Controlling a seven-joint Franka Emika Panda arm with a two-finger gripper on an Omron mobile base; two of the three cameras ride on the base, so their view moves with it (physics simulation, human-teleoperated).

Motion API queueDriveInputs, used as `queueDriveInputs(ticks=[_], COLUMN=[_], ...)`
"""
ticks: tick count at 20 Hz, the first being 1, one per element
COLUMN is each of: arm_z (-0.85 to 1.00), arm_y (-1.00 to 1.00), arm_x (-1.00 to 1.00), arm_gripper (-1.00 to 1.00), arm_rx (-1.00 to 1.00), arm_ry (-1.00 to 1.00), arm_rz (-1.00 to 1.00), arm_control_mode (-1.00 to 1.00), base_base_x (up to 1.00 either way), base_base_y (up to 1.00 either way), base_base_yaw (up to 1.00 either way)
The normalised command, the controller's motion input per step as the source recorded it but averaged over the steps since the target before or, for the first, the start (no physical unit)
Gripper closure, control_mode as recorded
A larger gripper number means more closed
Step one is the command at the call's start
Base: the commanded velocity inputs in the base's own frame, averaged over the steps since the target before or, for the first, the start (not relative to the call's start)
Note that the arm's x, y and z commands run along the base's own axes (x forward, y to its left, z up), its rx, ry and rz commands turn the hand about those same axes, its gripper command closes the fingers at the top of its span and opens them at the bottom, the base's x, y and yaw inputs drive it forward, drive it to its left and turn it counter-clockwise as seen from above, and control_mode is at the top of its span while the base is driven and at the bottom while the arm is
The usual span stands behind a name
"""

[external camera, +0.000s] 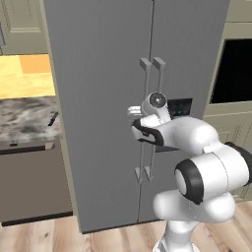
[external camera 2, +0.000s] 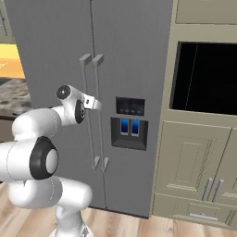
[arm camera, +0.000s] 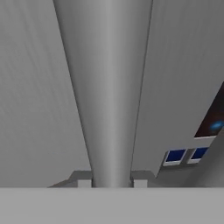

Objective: Retrieve the butter from the fridge and place it on a plate on the dining table. Then retrieve the butter knife by the fridge and place it near the plate.

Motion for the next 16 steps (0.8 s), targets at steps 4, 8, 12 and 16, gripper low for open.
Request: queueDriveInputs(ticks=[4,8,12,16], arm_z=[0.11,0.12,0.13,0.16], arm_y=[0.03,0.25,0.46,0.42], arm_x=[-0.23,-0.58,-0.6,-0.66], arm_gripper=[1.0,1.0,1.0,1.0], arm_rx=[-0.01,-0.14,-0.12,-0.07], arm_ry=[-0.02,0.0,0.0,0.01], arm_rz=[0.0,-0.05,-0.06,-0.07], arm_control_mode=[-1.0,-1.0,-1.0,-1.0], base_base_x=[0.0,0.0,0.0,0.0], base_base_y=[0.0,0.0,0.0,0.0], base_base_yaw=[0.0,0.0,0.0,0.0])
